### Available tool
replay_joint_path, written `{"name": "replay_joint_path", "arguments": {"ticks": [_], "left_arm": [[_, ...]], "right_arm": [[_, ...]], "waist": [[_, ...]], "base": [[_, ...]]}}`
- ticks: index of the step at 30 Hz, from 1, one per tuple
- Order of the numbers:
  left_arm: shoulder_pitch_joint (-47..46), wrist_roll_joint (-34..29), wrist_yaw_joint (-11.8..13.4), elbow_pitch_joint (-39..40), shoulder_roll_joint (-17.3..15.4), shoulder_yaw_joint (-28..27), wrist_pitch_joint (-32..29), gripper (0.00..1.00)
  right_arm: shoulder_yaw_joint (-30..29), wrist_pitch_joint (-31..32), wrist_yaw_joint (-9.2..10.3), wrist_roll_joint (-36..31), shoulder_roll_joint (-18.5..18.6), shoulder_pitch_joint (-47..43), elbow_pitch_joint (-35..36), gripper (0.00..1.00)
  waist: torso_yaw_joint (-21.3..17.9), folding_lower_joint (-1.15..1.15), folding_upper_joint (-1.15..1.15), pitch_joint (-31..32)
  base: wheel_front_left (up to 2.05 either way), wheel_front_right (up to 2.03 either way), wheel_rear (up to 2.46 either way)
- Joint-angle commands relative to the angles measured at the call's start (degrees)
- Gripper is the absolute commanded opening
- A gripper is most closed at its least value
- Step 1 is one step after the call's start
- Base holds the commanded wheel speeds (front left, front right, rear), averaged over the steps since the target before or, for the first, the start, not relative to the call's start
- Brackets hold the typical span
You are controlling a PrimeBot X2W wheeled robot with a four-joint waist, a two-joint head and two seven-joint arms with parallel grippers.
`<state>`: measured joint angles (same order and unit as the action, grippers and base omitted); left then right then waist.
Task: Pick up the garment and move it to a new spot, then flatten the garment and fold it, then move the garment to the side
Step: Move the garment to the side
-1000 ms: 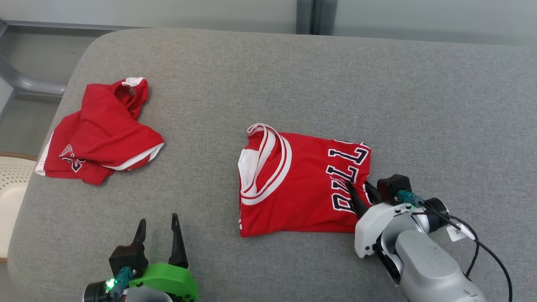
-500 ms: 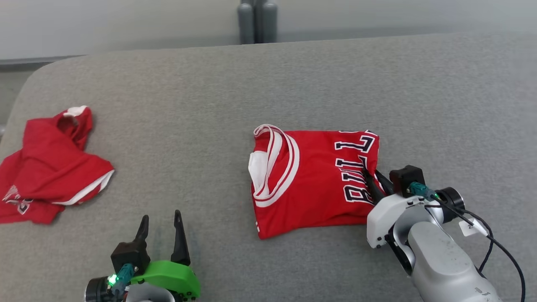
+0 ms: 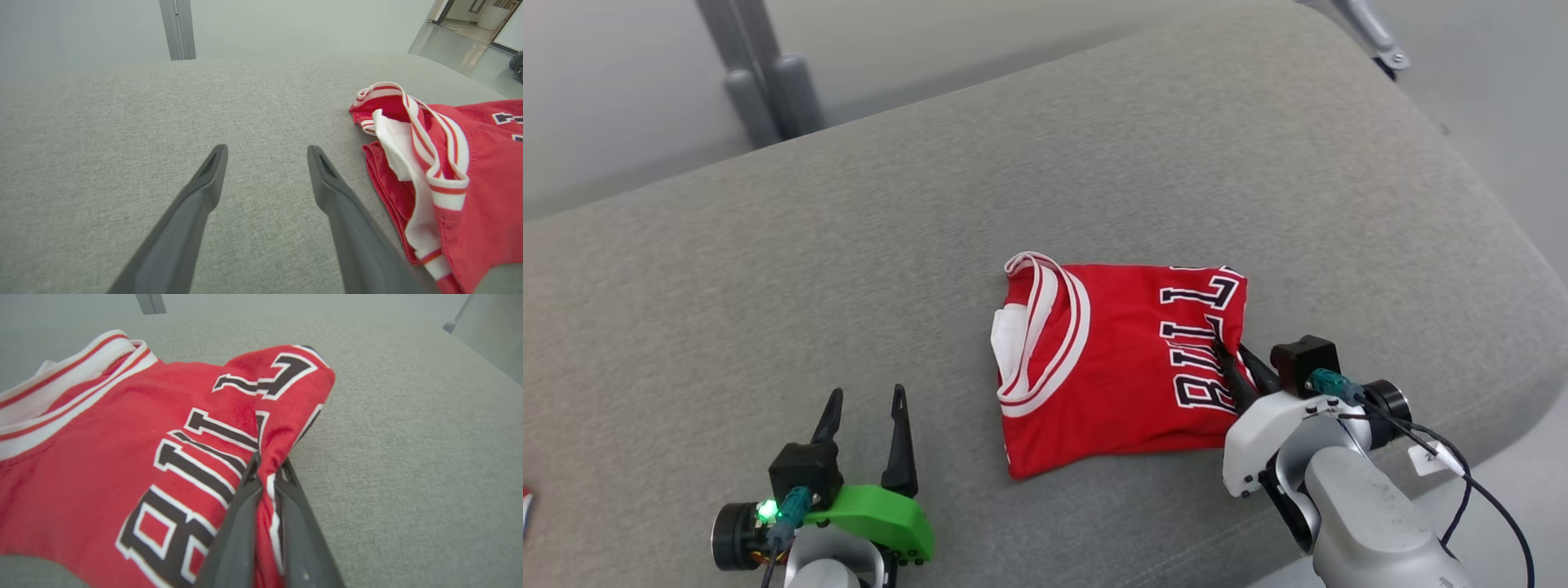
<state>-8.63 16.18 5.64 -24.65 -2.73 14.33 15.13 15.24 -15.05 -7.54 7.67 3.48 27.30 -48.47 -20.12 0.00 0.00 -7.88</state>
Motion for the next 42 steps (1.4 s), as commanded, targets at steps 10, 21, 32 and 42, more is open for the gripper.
{"name": "replay_joint_path", "arguments": {"ticks": [10,21,32,42], "left_arm": [[-4.3,-1.8,-1.6,-2.3,-0.4,3.4,0.0,1.0],[-5.7,-6.0,-1.7,-0.8,-0.4,1.7,0.0,1.0],[-8.4,-10.3,-2.4,0.9,-0.3,0.4,0.0,1.0],[-9.9,-10.7,-2.2,2.3,-0.3,1.1,0.0,1.0]], "right_arm": [[-2.1,-0.2,0.11,2.2,0.7,-3.0,4.0,0.0],[-3.5,-0.2,0.1,1.8,6.9,7.7,-2.4,0.0],[-14.5,-0.2,0.11,-4.6,19.1,20.7,-11.8,0.0],[-31.2,-0.2,0.11,-16.1,27.5,26.6,-17.8,0.3]], "waist": [[-11.5,0.0,0.0,-2.1],[-3.9,0.0,0.0,-7.5],[7.1,0.0,0.0,-13.8],[12.5,0.0,0.0,-16.1]], "base": [[0.0,0.0,0.0],[0.0,0.0,0.0],[0.0,0.0,0.0],[0.0,0.0,0.0]]}}
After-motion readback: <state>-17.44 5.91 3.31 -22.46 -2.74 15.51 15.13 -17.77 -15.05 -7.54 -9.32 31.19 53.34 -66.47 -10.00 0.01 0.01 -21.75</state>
